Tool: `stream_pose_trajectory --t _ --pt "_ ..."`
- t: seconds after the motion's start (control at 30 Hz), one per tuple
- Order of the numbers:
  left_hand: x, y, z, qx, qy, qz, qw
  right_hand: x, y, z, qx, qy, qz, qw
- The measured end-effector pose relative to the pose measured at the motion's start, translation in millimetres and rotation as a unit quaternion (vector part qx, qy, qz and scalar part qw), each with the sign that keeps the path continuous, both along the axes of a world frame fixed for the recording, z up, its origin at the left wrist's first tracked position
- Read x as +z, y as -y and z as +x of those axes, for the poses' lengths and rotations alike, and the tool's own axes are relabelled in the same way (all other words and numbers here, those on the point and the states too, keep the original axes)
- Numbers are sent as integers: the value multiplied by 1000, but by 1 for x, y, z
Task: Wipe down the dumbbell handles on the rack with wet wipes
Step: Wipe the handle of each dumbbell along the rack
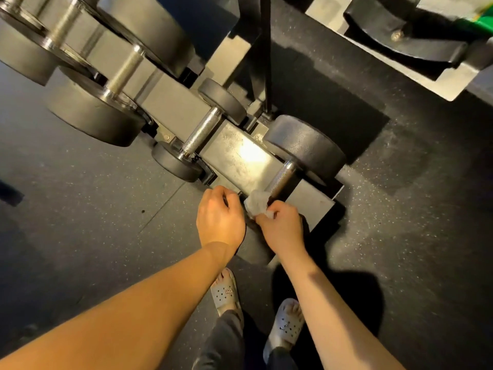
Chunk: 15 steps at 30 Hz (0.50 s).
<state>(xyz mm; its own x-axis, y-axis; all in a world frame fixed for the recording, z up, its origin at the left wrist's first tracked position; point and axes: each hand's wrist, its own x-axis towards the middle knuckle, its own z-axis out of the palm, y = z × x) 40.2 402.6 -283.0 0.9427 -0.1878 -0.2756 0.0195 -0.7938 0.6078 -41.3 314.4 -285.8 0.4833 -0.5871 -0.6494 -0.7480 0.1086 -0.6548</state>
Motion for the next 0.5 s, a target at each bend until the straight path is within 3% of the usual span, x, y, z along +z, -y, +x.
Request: stream_pose_trajectory --t 0.1,0.2,0.37,0.43,0.5 --pt "-2 -2 3 -70 24 -17 997 10 9 2 -63 32 1 998" --pt "5 -6 12 -222 79 -69 969 24 12 6 -146 74 86 983" --pt "12 7 29 -292 -105 -74 948 47 20 11 -167 133 271 939" --pt "11 15 36 -328 -107 -66 936 57 31 13 -100 65 199 973" --pt "8 21 48 -343 -137 -37 928 65 46 9 14 17 -10 1000"
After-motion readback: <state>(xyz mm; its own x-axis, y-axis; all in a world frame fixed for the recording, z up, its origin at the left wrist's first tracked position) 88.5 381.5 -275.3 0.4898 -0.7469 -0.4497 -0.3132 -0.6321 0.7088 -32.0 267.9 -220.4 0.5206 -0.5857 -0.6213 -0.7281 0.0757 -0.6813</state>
